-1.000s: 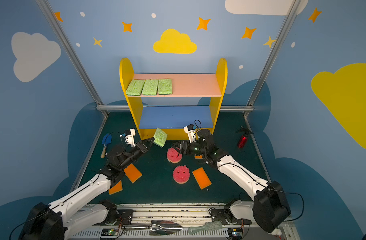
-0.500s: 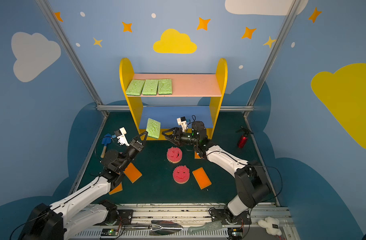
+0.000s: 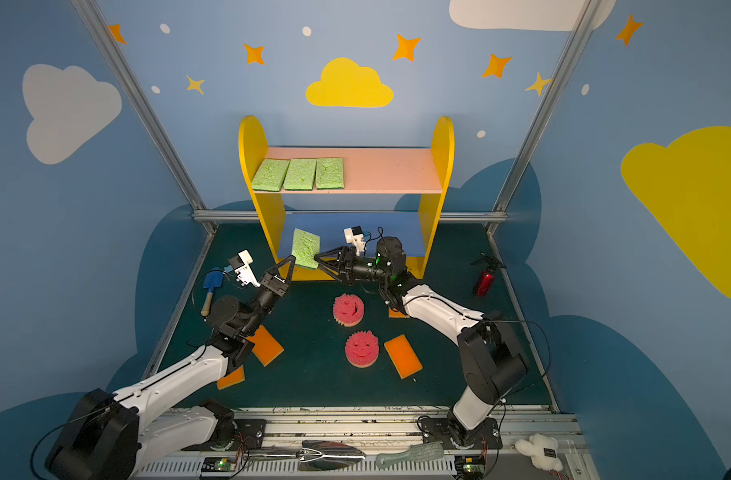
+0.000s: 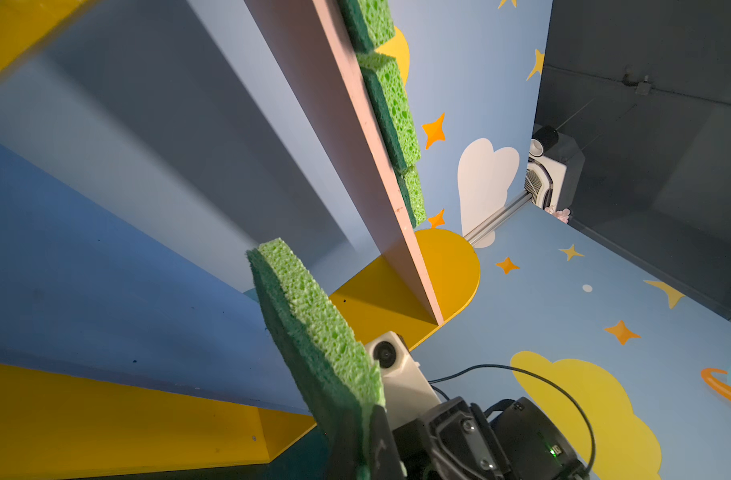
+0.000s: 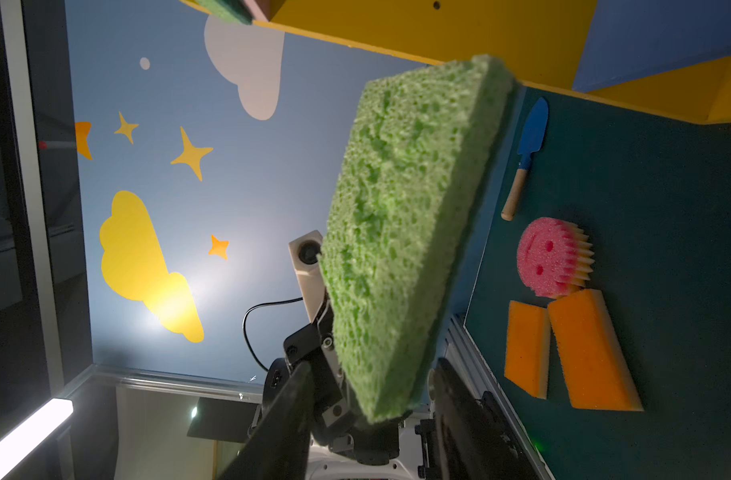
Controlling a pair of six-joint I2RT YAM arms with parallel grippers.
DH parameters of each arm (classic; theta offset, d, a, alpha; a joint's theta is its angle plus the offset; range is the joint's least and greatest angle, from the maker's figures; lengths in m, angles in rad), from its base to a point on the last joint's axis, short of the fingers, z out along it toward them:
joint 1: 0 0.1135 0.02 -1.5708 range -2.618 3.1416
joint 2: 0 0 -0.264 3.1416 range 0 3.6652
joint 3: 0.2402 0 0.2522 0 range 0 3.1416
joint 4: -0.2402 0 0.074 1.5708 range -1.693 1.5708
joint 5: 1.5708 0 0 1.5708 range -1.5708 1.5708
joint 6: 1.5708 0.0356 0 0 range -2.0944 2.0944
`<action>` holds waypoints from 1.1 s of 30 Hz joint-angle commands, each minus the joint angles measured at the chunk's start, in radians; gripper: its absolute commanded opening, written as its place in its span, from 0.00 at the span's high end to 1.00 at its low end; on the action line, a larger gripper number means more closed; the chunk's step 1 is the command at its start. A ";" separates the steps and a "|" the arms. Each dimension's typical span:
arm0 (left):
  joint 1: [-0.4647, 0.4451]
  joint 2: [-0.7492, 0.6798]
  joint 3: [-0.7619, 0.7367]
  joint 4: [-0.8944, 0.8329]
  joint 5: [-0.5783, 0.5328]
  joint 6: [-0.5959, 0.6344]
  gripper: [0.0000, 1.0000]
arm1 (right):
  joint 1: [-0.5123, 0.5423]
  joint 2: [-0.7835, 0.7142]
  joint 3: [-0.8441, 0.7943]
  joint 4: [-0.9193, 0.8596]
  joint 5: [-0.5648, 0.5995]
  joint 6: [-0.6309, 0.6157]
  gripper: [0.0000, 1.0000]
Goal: Place and organize the cleaning sponges onto the shelf
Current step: 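Raise the sponge toward the pink shelf while the left gripper withdraws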
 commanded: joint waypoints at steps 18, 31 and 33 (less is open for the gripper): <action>0.002 0.040 0.023 0.084 -0.017 0.001 0.97 | 0.014 0.011 0.044 0.083 -0.014 0.040 0.71; 0.002 0.038 0.058 -0.009 0.064 0.023 0.28 | 0.013 -0.028 0.059 -0.032 -0.003 -0.067 1.00; 0.002 0.016 0.053 -0.048 0.071 0.036 0.01 | 0.009 -0.071 0.072 -0.156 -0.002 -0.155 1.00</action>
